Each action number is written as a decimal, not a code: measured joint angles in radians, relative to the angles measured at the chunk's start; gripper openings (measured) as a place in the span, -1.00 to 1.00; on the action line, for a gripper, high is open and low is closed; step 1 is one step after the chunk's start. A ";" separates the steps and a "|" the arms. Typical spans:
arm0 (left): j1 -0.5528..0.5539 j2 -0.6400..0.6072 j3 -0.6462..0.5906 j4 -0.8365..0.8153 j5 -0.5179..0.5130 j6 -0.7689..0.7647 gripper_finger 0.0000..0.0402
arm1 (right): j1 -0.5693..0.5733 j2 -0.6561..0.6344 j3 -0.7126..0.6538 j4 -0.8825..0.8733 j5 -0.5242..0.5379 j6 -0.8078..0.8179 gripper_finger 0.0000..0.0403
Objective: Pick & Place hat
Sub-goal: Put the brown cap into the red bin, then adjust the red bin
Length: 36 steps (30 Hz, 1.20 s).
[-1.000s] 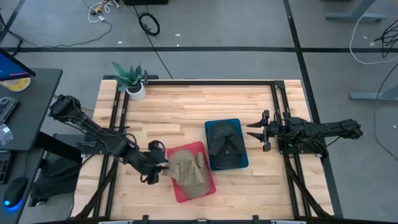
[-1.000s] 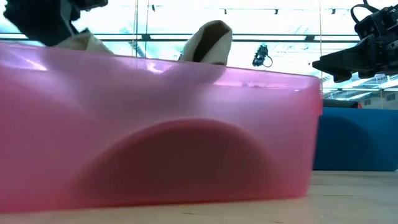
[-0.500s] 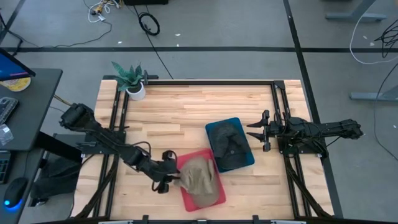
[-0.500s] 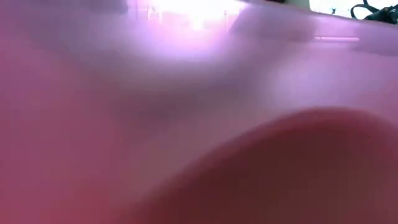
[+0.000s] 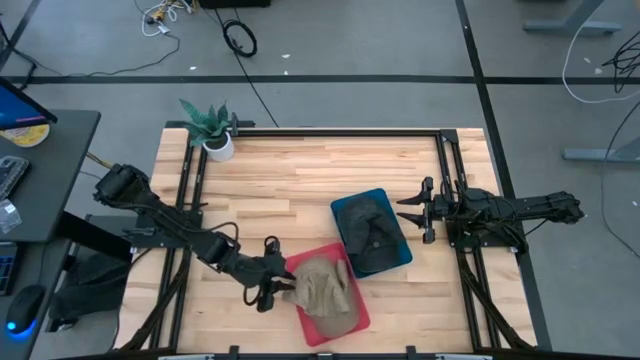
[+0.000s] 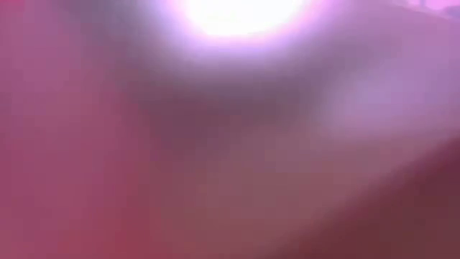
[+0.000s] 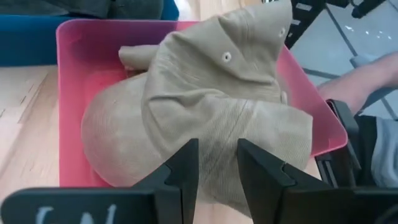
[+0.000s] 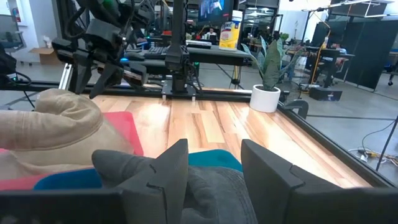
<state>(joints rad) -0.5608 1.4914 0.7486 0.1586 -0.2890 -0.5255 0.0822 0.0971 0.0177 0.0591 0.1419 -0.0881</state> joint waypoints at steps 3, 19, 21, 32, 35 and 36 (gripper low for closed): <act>0.004 -0.002 0.000 -0.010 0.057 0.016 -0.44 | 0.000 0.000 0.000 0.000 0.000 0.000 -0.23; 0.014 -0.003 0.000 -0.139 0.212 -0.029 -0.44 | 0.000 0.000 0.000 0.000 0.000 0.000 -0.23; 0.015 0.023 0.000 -0.084 0.212 -0.022 -0.44 | 0.000 0.000 0.000 0.001 0.000 0.000 -0.23; 0.023 0.052 0.000 0.102 0.222 0.043 -0.44 | 0.000 0.000 0.000 0.000 0.000 0.000 -0.23; 0.031 0.052 0.000 0.098 0.196 0.041 -0.44 | 0.000 0.000 0.000 0.000 0.000 0.000 -0.23; 0.035 0.052 0.000 0.099 0.187 0.040 -0.44 | 0.000 0.000 0.000 0.000 0.000 0.000 -0.23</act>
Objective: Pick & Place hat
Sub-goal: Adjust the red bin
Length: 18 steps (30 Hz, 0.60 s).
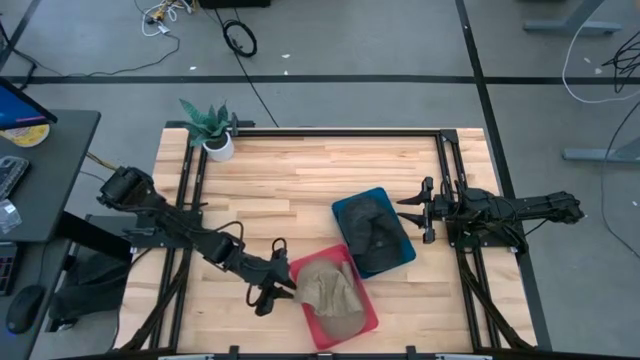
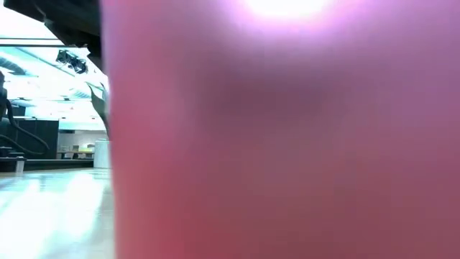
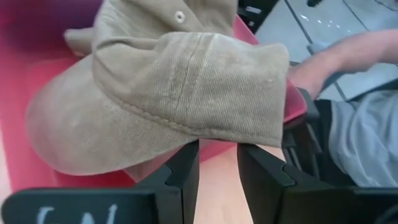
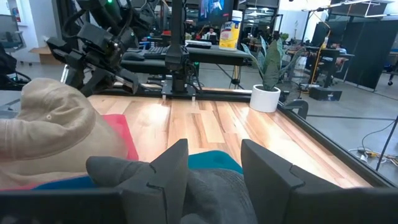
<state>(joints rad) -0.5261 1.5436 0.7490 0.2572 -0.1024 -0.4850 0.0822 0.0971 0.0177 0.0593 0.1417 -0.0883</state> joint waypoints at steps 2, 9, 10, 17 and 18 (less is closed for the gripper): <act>0.010 0.000 0.000 -0.001 -0.005 0.001 -0.44 | 0.000 0.000 0.000 0.000 0.000 0.000 -0.23; 0.047 0.034 0.000 -0.029 0.005 -0.001 -0.44 | 0.000 0.000 0.000 0.000 0.000 0.000 -0.23; 0.052 0.044 0.000 -0.033 0.013 -0.005 -0.44 | 0.000 0.000 0.000 0.000 0.000 0.000 -0.23; 0.091 0.070 0.003 -0.078 0.043 -0.052 -0.44 | 0.000 0.000 0.000 0.000 0.000 0.000 -0.23; 0.095 0.067 0.003 -0.086 0.043 -0.053 -0.44 | 0.000 0.000 0.000 0.000 0.000 0.000 -0.23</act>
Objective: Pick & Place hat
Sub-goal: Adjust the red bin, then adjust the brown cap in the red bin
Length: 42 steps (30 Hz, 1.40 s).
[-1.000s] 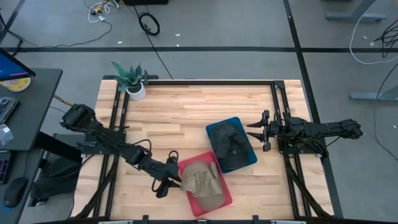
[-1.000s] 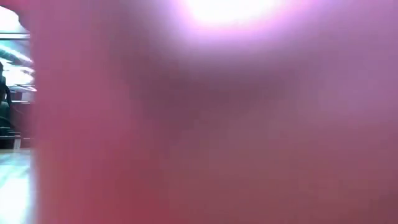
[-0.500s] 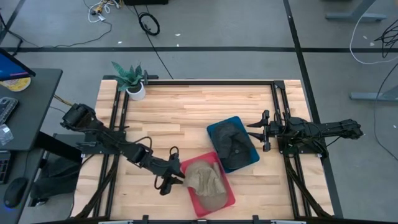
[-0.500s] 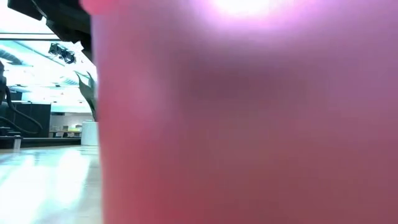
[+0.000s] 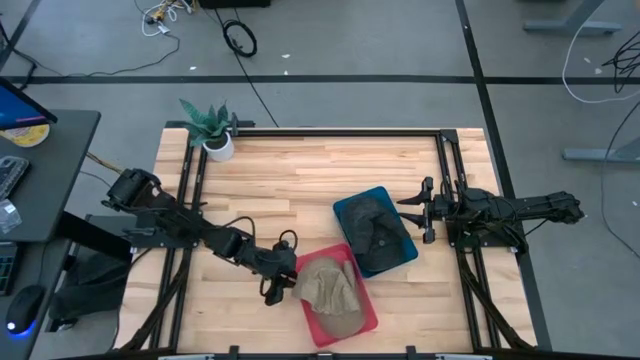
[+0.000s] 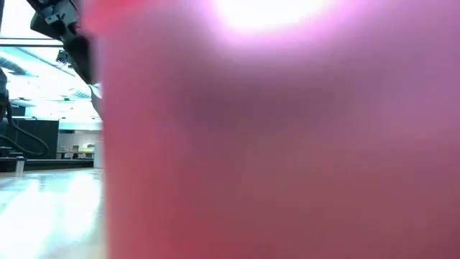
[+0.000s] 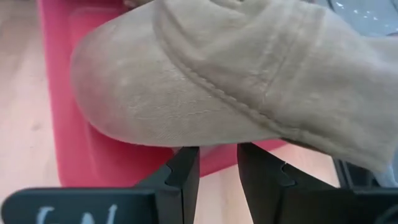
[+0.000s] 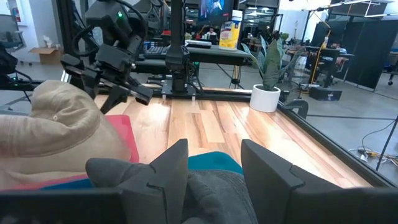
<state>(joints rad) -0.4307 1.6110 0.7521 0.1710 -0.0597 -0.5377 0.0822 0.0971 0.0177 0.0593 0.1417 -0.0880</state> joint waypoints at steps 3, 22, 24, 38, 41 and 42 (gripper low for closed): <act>0.015 -0.007 0.000 -0.033 -0.003 0.005 -0.46 | 0.000 0.000 0.000 0.000 0.000 0.000 -0.23; 0.179 -0.153 -0.007 -0.382 -0.088 0.060 -0.85 | 0.000 0.000 0.000 0.000 0.000 0.000 -0.23; 0.188 -0.171 -0.007 -0.404 -0.098 0.069 -0.88 | 0.000 0.000 0.000 0.000 0.000 0.000 -0.23; 0.254 -0.224 -0.006 -0.472 -0.130 0.106 -0.91 | 0.000 0.000 0.000 0.000 0.000 0.000 -0.23; 0.266 -0.235 -0.006 -0.491 -0.128 0.112 -0.91 | 0.000 0.000 0.000 0.000 0.000 0.000 -0.23; 0.266 -0.249 -0.006 -0.495 -0.125 0.108 -0.91 | 0.000 0.000 0.000 0.000 0.000 0.000 -0.23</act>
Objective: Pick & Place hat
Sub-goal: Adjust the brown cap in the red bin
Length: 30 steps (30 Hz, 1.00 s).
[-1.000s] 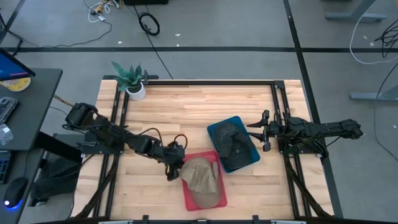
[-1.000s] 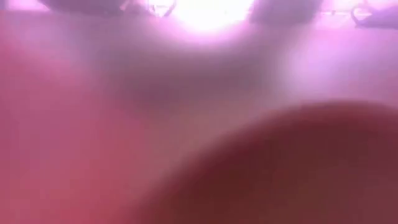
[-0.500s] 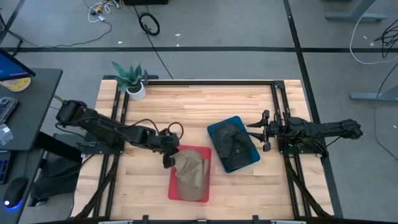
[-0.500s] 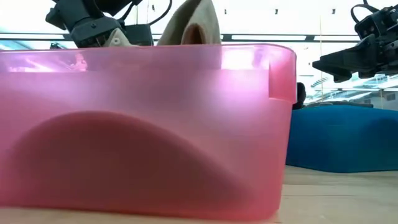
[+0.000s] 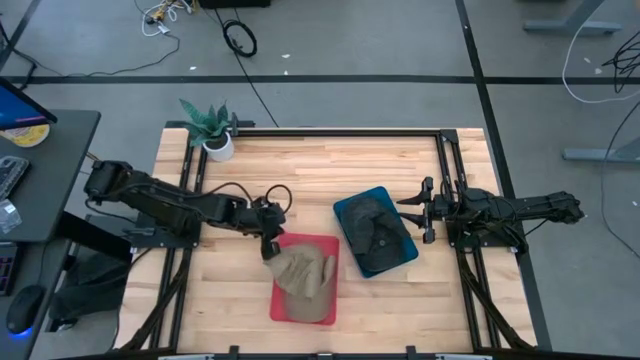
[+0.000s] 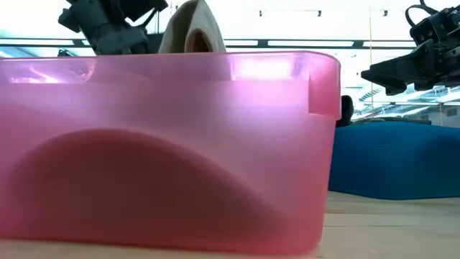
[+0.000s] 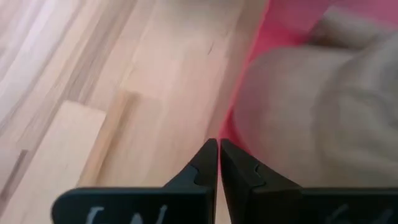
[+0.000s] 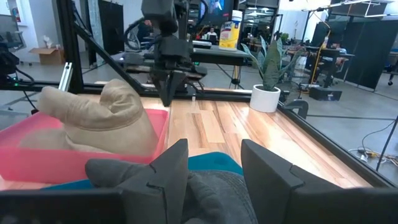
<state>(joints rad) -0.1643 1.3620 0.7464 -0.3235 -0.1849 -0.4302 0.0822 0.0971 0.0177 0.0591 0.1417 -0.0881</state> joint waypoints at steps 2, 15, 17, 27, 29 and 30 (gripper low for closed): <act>-0.006 -0.022 0.003 0.010 0.033 -0.003 -0.91 | 0.000 0.000 0.000 0.000 0.000 0.000 -0.23; -0.155 -0.191 0.003 -0.029 0.062 0.137 -0.91 | 0.000 0.000 0.000 0.006 0.000 0.000 -0.23; -0.199 -0.193 0.021 -0.044 0.022 0.204 -0.91 | 0.000 0.000 0.000 0.007 0.000 0.000 -0.23; -0.502 -0.087 0.195 -0.193 -0.338 0.502 -0.91 | 0.000 0.000 0.000 0.007 0.000 0.000 -0.23; -0.548 -0.043 0.225 -0.248 -0.385 0.523 -0.91 | 0.000 0.000 0.000 0.008 0.000 0.000 -0.23; -0.564 -0.023 0.238 -0.268 -0.398 0.525 -0.91 | 0.000 0.000 0.000 0.007 0.000 0.000 -0.23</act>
<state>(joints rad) -0.7285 1.3391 0.9841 -0.5916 -0.5833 0.0949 0.0819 0.0971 0.0177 0.0662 0.1420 -0.0880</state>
